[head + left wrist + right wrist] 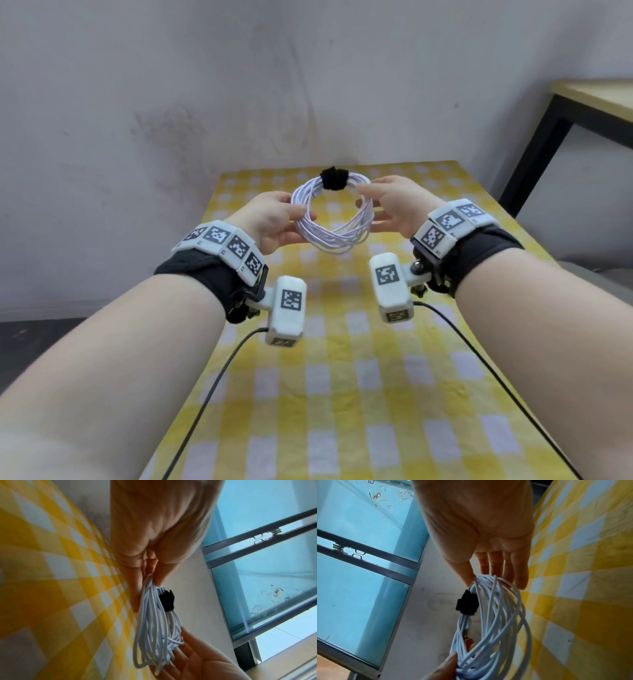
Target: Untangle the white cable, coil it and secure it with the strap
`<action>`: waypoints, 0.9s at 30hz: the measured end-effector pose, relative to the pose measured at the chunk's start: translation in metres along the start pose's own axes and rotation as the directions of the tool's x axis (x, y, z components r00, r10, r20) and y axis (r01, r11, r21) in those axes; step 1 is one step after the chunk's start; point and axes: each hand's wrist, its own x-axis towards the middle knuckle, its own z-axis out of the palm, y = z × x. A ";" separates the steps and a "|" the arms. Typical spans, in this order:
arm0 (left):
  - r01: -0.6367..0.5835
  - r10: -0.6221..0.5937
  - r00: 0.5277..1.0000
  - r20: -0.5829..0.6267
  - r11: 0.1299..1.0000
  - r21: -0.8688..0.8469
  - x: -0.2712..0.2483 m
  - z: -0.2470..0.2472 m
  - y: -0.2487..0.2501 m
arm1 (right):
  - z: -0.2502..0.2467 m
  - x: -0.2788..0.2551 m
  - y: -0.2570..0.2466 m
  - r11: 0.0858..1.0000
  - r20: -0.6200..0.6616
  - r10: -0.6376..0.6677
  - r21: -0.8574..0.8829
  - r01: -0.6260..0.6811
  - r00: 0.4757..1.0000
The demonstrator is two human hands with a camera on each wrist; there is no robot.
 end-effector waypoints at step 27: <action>0.142 -0.142 0.990 -0.004 0.990 0.017 0.047 0.019 -0.008 | -0.026 0.049 0.038 0.866 -0.043 -0.069 -0.498 0.038 0.997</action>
